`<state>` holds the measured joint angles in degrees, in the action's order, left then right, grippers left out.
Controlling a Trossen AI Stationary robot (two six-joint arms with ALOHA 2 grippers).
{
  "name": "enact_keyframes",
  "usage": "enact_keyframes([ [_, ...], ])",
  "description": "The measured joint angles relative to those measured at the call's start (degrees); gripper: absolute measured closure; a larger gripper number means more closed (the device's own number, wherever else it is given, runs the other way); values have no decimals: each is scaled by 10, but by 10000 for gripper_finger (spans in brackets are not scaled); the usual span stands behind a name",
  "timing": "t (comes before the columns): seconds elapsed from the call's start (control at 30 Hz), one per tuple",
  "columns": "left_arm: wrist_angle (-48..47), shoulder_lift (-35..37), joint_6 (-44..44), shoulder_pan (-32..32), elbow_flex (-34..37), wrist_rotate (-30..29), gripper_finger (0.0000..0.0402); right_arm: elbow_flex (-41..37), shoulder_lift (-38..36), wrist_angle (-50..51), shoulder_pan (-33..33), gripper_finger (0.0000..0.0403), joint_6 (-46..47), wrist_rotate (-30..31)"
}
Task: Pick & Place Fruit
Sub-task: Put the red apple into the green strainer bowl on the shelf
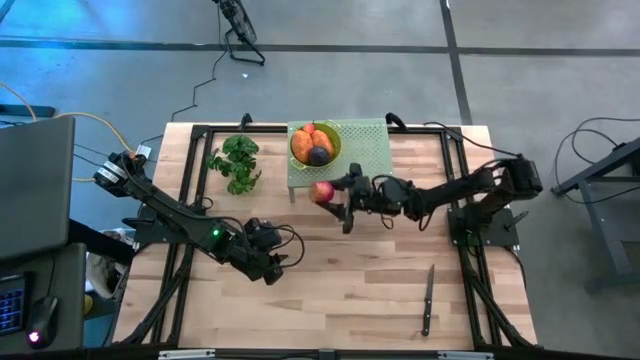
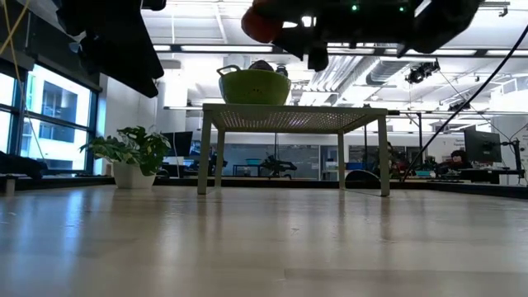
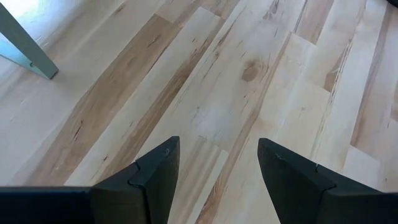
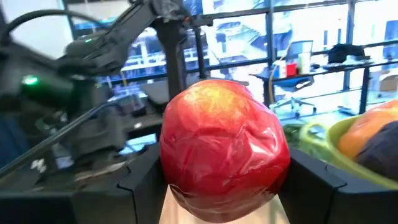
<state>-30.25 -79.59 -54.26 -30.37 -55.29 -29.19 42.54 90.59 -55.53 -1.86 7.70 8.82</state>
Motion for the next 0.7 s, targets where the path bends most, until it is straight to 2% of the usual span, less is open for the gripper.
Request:
enact_keyframes([
  [0.13,-1,0,0,0,0,0,190,20,0,11,22,160,-2,-18],
  [0.43,-3,0,0,0,0,0,190,79,0,105,58,160,-19,-19],
  [0.7,-3,0,4,0,0,1,190,115,0,144,81,160,-19,-19],
])
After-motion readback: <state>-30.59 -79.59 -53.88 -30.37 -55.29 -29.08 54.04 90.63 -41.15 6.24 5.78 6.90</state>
